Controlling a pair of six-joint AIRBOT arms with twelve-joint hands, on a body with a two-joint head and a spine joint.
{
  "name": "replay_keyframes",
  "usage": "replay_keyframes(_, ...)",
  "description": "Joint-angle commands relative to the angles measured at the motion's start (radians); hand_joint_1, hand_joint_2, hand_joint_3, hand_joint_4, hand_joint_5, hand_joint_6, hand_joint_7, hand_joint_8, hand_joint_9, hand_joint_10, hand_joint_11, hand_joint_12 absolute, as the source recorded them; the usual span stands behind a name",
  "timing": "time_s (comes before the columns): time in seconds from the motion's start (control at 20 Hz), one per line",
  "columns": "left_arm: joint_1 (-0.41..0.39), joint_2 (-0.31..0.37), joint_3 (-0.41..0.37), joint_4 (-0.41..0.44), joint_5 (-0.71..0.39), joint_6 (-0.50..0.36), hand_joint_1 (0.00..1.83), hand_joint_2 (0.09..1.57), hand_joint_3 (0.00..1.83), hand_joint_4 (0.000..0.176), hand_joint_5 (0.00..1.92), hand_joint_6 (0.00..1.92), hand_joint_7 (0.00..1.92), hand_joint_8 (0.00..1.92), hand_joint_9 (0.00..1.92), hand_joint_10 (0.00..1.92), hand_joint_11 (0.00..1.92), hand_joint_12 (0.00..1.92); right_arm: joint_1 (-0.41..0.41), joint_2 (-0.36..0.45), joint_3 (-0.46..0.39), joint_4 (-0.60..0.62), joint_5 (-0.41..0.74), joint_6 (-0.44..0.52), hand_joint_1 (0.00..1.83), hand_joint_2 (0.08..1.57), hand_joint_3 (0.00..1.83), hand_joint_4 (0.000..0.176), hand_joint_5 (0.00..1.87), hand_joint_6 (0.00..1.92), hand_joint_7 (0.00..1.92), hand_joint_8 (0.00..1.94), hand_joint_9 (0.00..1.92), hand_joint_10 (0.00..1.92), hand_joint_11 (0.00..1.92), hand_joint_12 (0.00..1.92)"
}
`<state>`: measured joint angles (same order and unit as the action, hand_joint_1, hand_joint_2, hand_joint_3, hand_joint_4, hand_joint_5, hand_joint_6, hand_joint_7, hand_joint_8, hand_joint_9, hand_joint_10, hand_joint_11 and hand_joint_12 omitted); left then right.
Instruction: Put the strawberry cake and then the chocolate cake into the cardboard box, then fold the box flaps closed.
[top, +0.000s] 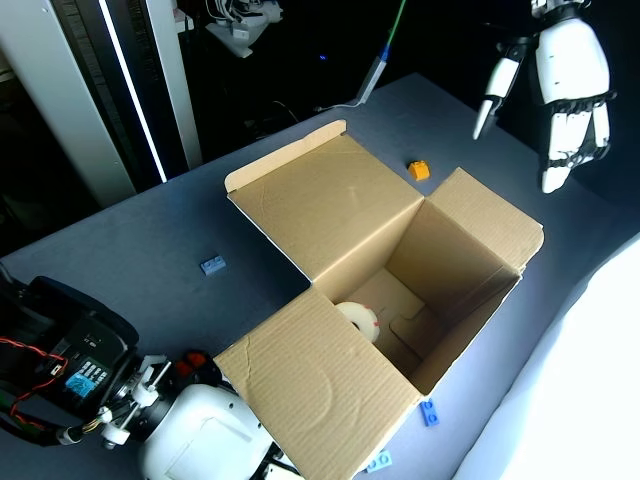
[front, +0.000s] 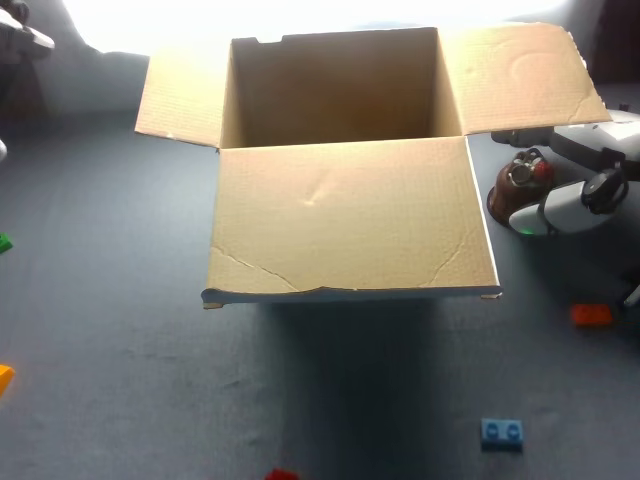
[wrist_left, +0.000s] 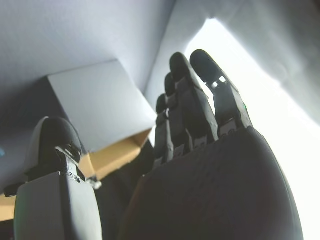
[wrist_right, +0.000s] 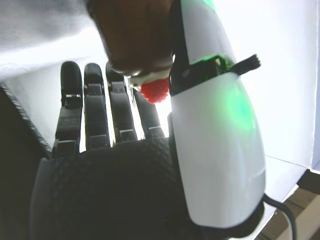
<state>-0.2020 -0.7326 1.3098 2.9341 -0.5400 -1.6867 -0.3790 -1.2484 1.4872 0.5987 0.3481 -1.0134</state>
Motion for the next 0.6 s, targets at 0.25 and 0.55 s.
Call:
replay_keyframes(0.25, -0.019, 0.010, 0.000, 0.034, 0.014, -0.040, 0.60, 1.07, 0.00, 0.040, 0.21, 0.00, 0.39, 0.00, 0.52, 0.01, 0.08, 1.23, -0.002, 0.015, 0.007, -0.013, 0.123, 0.007, 1.16, 1.21, 0.01, 0.017, 0.79, 1.22, 0.77, 1.31, 0.49, 1.24, 0.07, 1.70)
replay_keyframes(0.55, 0.002, 0.014, 0.002, -0.006, -0.062, -0.138, 0.58, 1.08, 0.00, 0.039, 0.20, 0.00, 0.35, 0.00, 0.50, 0.00, 0.06, 1.24, 0.001, 0.024, 0.005, -0.015, 0.143, 0.007, 1.18, 1.20, 0.00, 0.010, 0.85, 1.20, 0.77, 1.34, 0.51, 1.38, 0.17, 1.73)
